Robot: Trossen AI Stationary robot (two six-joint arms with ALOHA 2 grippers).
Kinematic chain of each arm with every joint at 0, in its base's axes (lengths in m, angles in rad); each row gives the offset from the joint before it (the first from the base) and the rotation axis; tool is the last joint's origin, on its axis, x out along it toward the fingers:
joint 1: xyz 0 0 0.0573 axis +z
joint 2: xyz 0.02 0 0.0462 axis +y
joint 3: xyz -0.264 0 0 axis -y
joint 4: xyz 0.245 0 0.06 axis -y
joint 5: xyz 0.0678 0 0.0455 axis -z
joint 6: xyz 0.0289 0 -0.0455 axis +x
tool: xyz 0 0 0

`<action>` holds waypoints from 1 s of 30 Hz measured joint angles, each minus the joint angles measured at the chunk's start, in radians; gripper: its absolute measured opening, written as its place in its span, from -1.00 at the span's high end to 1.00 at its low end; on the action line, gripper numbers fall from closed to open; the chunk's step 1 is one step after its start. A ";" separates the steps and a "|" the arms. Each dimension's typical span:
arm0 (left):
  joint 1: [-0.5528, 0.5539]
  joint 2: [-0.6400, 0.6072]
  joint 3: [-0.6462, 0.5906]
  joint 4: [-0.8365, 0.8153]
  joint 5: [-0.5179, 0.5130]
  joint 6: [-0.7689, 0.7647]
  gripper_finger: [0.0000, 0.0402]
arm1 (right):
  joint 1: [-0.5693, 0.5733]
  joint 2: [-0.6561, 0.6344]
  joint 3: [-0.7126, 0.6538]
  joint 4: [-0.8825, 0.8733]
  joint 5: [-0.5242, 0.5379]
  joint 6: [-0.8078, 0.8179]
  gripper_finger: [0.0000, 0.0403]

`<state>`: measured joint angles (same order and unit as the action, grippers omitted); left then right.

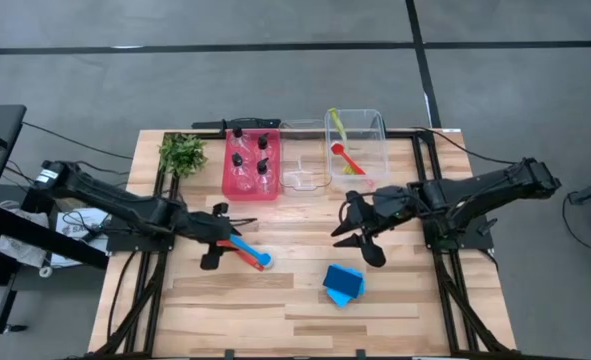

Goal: Pick & Place Kitchen Sink Supplies
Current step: Put the blue scrubbing brush into the white bin

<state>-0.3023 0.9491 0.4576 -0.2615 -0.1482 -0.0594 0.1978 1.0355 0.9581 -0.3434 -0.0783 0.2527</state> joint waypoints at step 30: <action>0.001 0.468 0.004 0.246 -0.018 0.077 -0.02 | -0.001 0.000 0.000 0.000 0.001 0.011 0.38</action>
<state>-0.3012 1.4170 0.4615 -0.0153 -0.1661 0.0181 0.1970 1.0355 0.9581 -0.3435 -0.0776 0.2642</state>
